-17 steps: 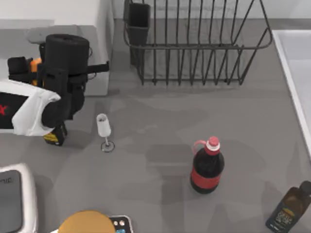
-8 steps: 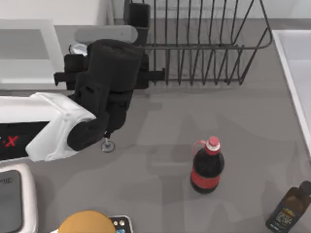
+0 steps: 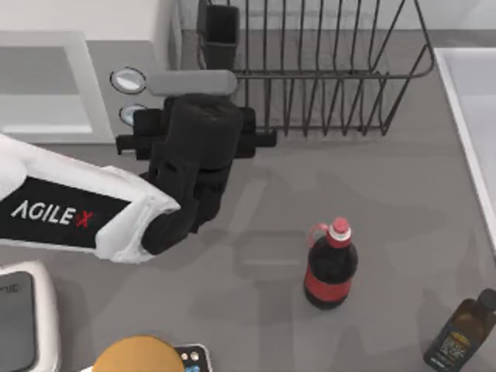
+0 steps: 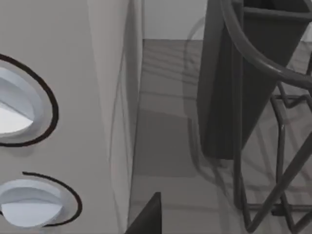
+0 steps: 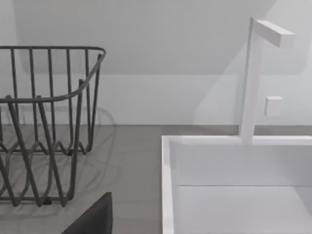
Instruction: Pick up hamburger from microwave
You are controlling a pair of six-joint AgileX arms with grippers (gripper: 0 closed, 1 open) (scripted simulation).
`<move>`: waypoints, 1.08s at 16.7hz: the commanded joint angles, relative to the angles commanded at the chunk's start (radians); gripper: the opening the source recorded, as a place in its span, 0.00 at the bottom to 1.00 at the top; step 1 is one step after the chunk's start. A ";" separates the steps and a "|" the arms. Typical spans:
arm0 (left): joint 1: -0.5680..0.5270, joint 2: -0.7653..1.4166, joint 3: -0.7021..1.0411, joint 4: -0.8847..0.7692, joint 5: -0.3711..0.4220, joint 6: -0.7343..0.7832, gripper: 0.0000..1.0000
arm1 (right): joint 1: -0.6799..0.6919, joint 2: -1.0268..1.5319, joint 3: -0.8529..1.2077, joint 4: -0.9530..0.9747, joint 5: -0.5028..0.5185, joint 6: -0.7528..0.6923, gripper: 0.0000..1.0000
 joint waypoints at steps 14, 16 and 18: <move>-0.034 0.233 -0.156 0.387 -0.008 -0.001 0.00 | 0.000 0.000 0.000 0.000 0.000 0.000 1.00; -0.034 0.233 -0.156 0.387 -0.008 -0.001 0.15 | 0.000 0.000 0.000 0.000 0.000 0.000 1.00; -0.034 0.233 -0.156 0.387 -0.008 -0.001 0.30 | 0.000 0.000 0.000 0.000 0.000 0.000 1.00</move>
